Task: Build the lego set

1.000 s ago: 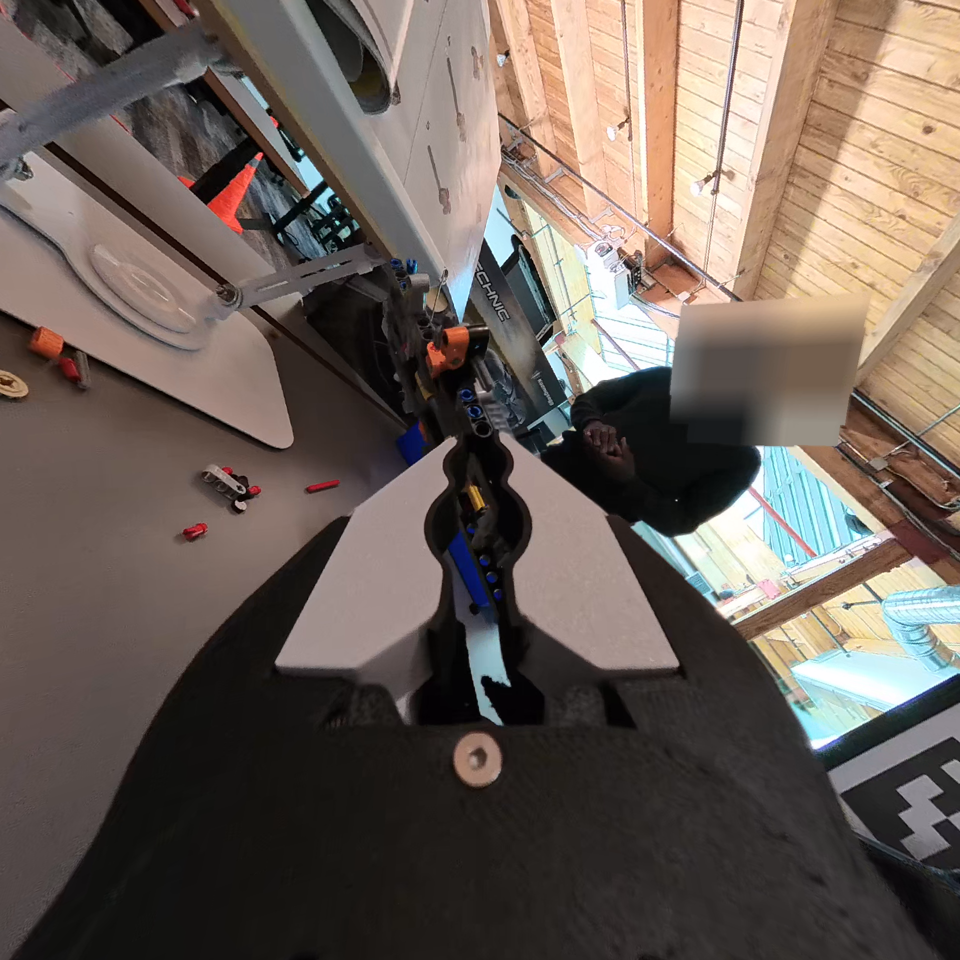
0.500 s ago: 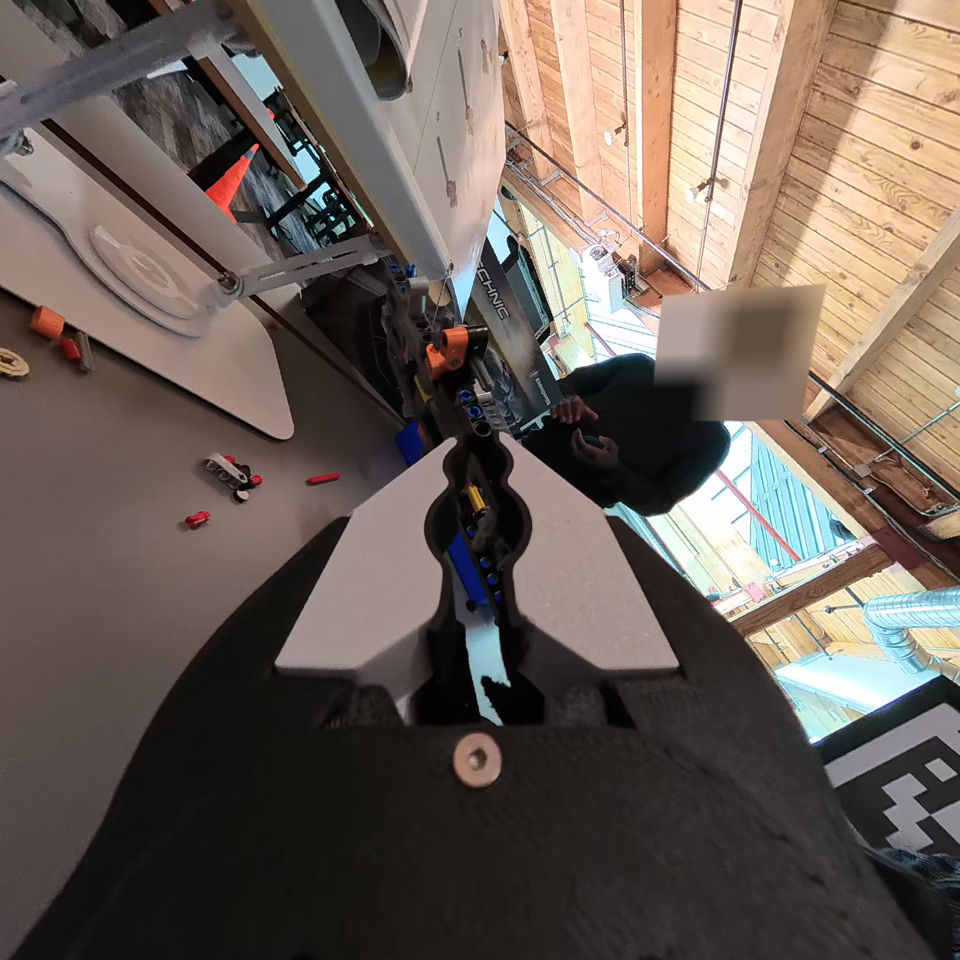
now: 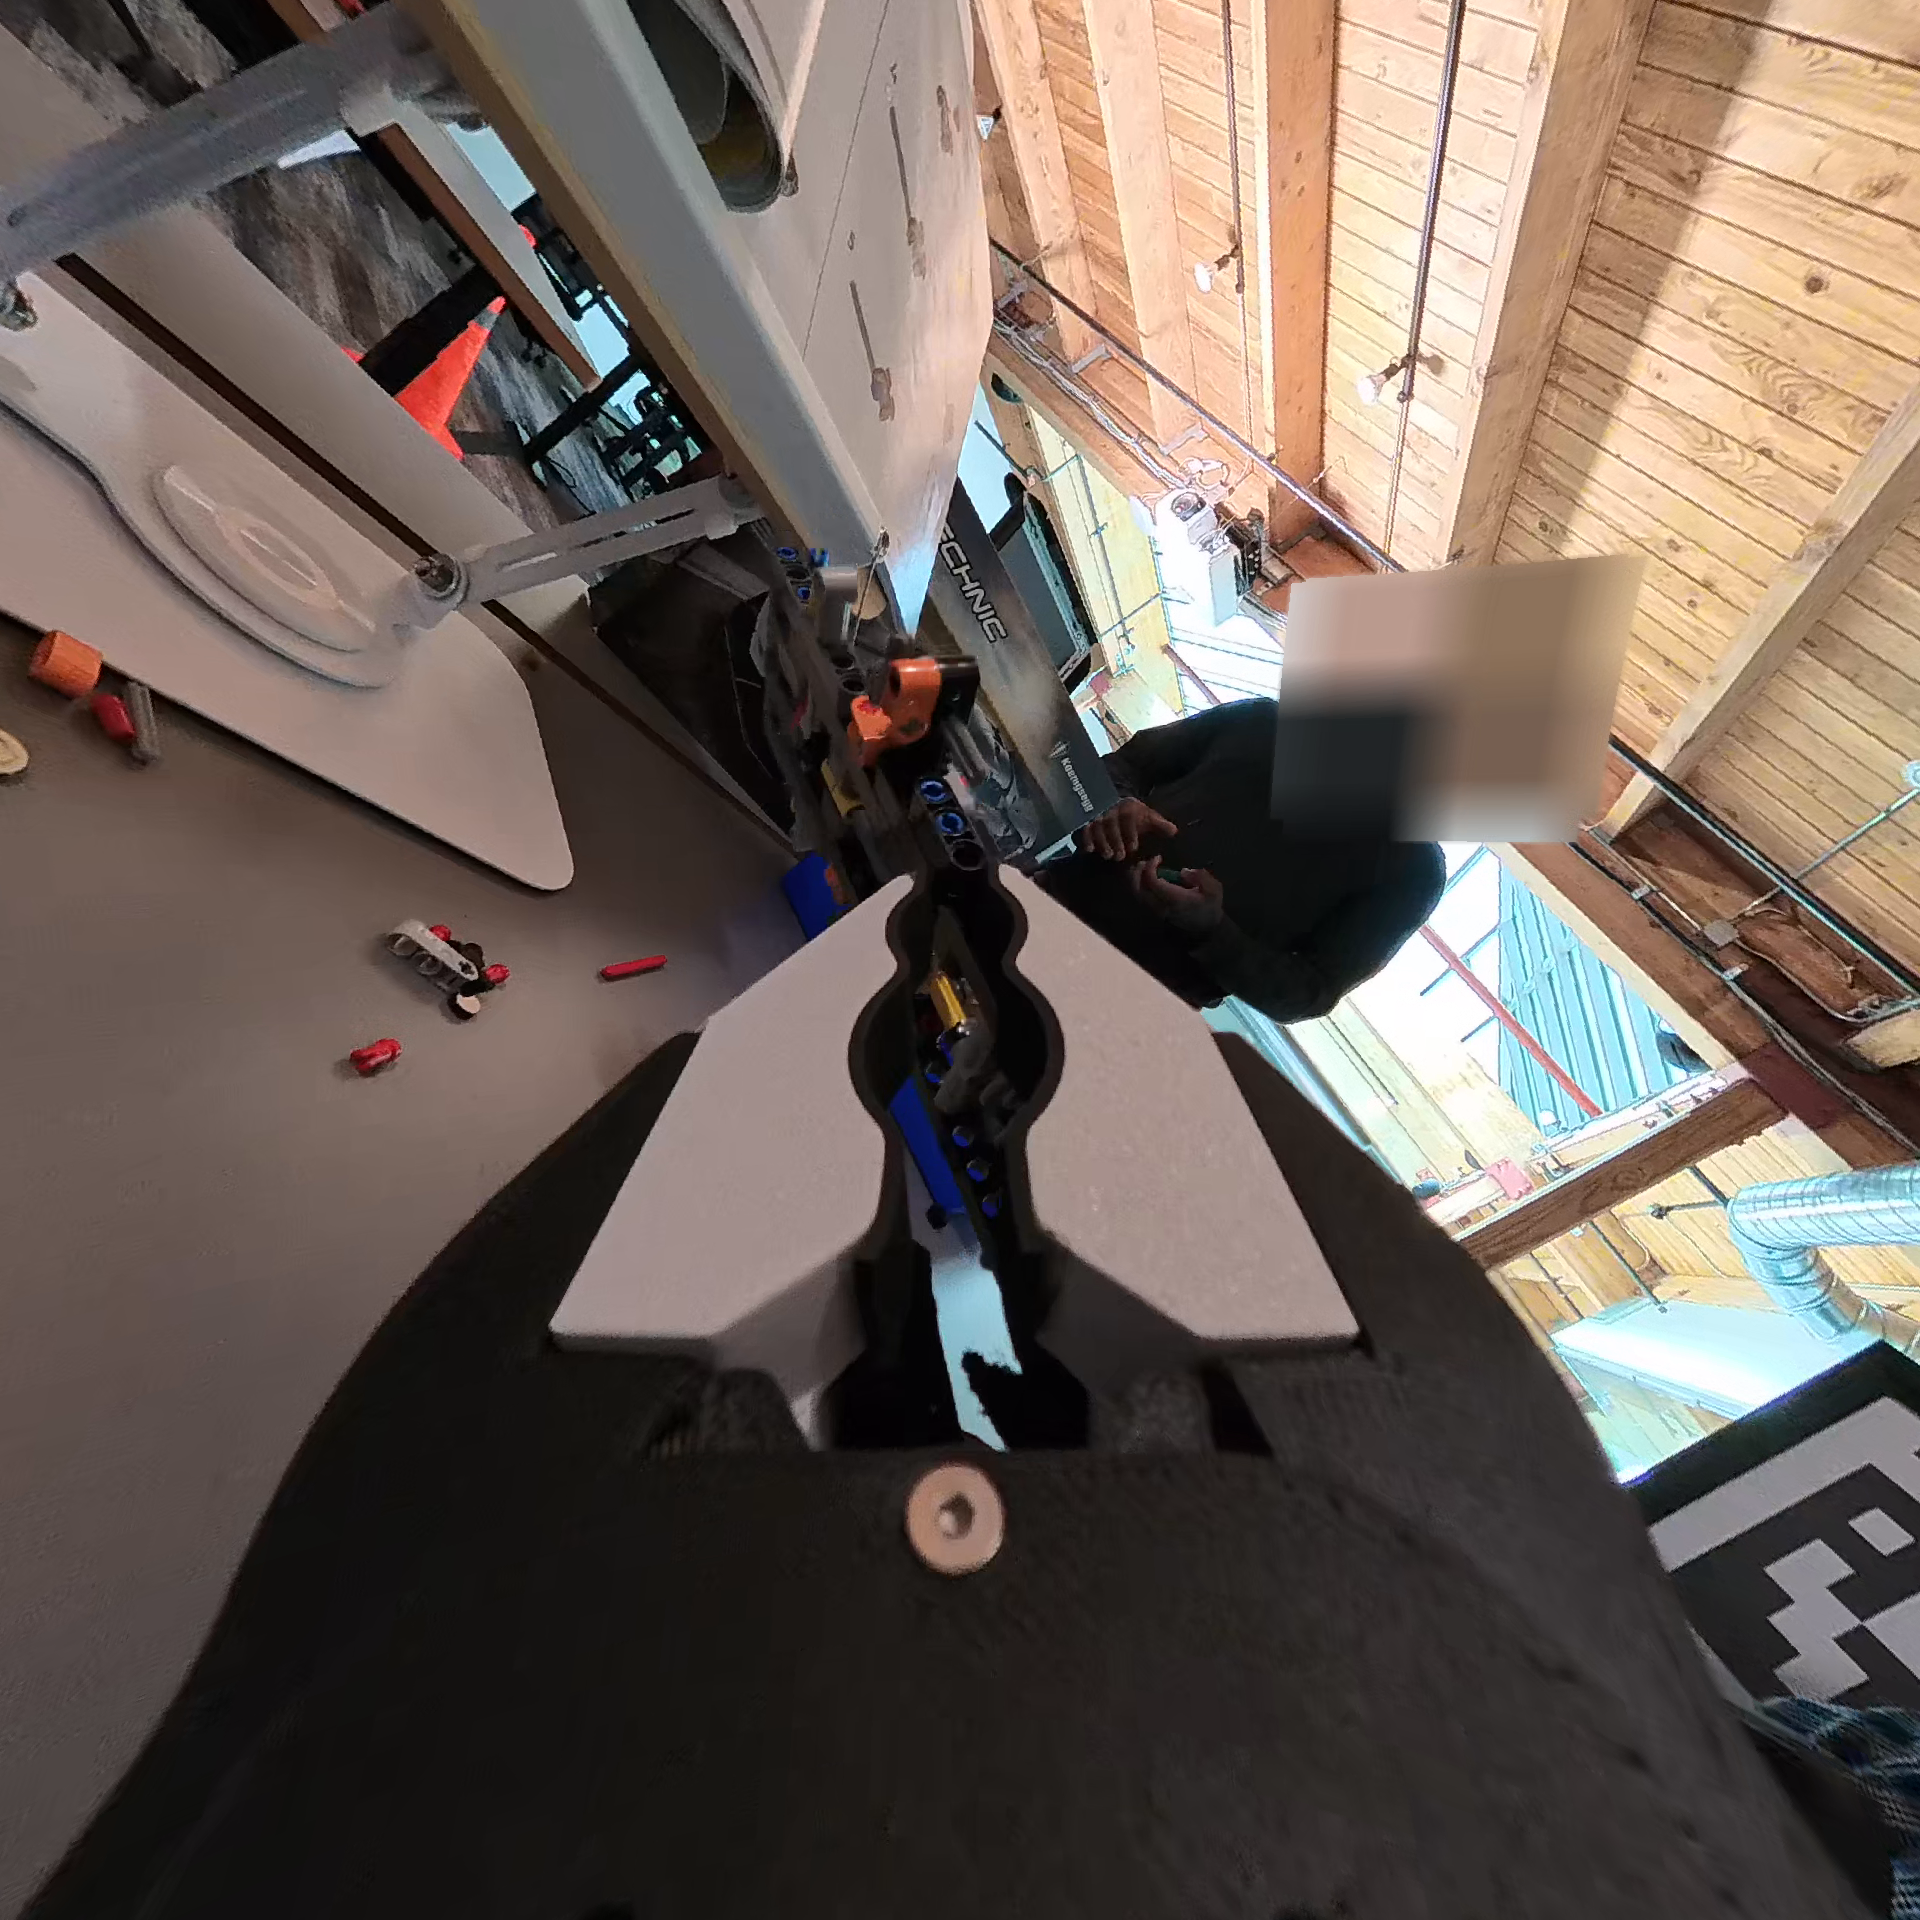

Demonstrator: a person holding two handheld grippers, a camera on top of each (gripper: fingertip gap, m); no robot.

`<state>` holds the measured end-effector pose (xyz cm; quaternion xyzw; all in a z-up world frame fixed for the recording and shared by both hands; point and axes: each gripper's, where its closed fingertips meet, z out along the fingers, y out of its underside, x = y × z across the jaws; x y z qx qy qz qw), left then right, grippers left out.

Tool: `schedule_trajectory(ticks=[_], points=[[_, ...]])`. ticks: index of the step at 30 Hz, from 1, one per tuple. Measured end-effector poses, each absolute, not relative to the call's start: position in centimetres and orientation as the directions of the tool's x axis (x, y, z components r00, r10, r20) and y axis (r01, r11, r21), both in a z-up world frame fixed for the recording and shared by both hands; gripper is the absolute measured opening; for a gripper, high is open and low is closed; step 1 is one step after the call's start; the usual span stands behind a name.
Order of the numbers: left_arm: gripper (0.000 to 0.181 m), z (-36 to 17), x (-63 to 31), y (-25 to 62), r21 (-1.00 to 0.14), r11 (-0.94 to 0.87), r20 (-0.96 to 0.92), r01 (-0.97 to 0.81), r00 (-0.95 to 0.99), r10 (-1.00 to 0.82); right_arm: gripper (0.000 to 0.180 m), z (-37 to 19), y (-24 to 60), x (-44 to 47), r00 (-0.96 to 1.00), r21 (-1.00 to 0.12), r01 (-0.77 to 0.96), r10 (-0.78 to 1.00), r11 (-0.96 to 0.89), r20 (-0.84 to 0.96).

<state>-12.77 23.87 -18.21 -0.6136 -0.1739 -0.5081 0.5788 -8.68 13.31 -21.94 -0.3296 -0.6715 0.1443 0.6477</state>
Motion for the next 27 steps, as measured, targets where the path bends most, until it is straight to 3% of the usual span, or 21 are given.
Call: schedule_trajectory(ticks=[2, 3, 10, 12, 18, 27], points=[[0.006, -18.34, -12.70, 24.01, -0.530, -0.272, 0.827, 0.803, 0.419, -0.375, 0.062, -21.95, 13.10, -8.61, 0.052, -0.624, 0.248, 0.633, 0.741, 0.772], [0.006, -18.35, -12.74, 24.09, -0.526, -0.269, 0.829, 0.807, 0.415, -0.375, 0.053, -21.71, 12.93, -8.52, 0.056, -0.628, 0.234, 0.635, 0.742, 0.771], [0.006, -17.88, -12.56, 24.37, -0.532, -0.261, 0.821, 0.805, 0.415, -0.393, 0.061, -21.75, 13.69, -8.32, 0.082, -0.642, 0.251, 0.645, 0.724, 0.760], [0.006, -17.95, -12.67, 24.47, -0.530, -0.260, 0.822, 0.807, 0.414, -0.391, 0.049, -22.12, 13.43, -8.27, 0.055, -0.632, 0.253, 0.641, 0.732, 0.765], [0.006, -17.50, -12.44, 24.24, -0.533, -0.254, 0.816, 0.807, 0.411, -0.407, 0.066, -21.21, 13.69, -7.98, 0.107, -0.656, 0.233, 0.652, 0.717, 0.751], [0.006, -17.91, -12.37, 23.69, -0.539, -0.259, 0.815, 0.801, 0.420, -0.398, 0.057, -22.12, 13.38, -7.82, 0.059, -0.644, 0.241, 0.651, 0.726, 0.757]])
